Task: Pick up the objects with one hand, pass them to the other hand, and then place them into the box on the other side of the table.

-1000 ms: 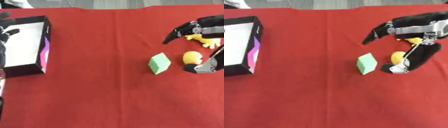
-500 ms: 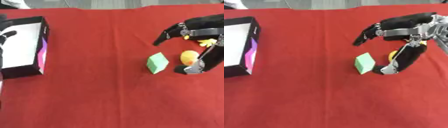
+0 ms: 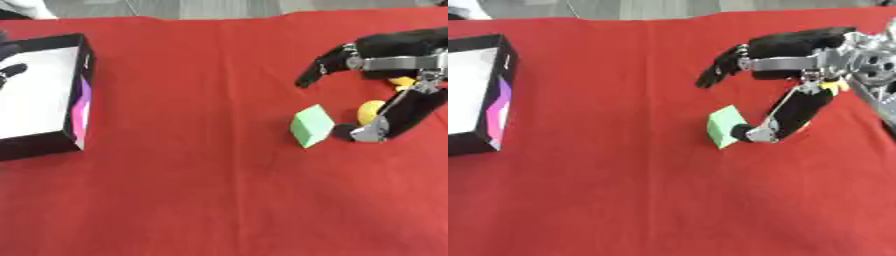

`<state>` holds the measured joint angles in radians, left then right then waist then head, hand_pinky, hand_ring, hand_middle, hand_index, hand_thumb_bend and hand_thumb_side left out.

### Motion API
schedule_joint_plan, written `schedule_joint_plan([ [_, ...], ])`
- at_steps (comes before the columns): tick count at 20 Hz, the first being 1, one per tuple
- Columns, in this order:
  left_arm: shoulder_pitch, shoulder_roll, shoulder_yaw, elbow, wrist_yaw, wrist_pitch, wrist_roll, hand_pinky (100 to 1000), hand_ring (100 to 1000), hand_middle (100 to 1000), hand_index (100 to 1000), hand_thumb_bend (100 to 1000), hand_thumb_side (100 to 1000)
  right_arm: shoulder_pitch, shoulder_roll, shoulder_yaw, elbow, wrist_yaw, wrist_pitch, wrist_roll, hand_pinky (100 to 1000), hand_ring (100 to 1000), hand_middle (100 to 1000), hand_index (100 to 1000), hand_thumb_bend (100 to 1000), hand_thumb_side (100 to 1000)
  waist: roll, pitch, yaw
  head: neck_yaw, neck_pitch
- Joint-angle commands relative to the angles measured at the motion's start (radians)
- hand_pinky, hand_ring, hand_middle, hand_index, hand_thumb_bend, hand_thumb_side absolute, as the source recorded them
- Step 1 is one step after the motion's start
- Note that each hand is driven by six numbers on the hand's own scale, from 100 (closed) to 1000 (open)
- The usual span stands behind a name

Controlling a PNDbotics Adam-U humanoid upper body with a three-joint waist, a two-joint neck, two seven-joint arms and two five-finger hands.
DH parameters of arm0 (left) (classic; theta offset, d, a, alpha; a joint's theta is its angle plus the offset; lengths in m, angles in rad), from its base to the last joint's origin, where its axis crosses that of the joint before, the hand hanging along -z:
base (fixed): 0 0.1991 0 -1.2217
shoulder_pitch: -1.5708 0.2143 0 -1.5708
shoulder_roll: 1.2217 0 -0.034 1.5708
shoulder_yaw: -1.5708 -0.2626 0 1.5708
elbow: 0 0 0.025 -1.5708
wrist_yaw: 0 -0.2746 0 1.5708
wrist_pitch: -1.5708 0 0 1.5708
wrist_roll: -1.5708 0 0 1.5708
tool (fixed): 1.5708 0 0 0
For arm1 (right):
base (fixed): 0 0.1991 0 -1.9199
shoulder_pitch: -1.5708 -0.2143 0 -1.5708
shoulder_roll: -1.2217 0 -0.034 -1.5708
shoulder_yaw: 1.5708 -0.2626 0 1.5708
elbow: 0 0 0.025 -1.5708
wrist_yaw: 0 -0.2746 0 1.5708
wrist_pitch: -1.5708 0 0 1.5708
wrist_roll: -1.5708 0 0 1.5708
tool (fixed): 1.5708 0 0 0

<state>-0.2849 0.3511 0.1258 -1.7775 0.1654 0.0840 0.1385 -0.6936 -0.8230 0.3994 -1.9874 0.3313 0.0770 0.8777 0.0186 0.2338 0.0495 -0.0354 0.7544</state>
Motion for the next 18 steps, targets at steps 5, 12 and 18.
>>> schedule_joint_plan([
  [5,-0.018,0.02,0.002,-0.016,0.0,0.001,-0.003,786,843,844,771,100,837,-0.004,-0.005,0.004,-0.013,0.047,0.041,0.012,887,883,822,914,298,171,0.005,-0.018,0.005,-0.014,-0.017],
  [12,-0.024,0.013,-0.001,-0.017,0.002,0.001,-0.006,786,843,843,770,100,838,-0.004,0.006,0.012,-0.013,0.078,0.057,0.007,885,882,821,915,310,169,0.011,-0.009,0.011,-0.021,-0.027],
  [18,-0.03,0.007,-0.003,-0.018,0.003,0.002,-0.009,786,843,844,769,100,840,0.0,0.009,0.018,-0.013,0.105,0.091,-0.002,882,881,820,915,309,173,0.02,0.002,0.016,-0.031,-0.031],
])
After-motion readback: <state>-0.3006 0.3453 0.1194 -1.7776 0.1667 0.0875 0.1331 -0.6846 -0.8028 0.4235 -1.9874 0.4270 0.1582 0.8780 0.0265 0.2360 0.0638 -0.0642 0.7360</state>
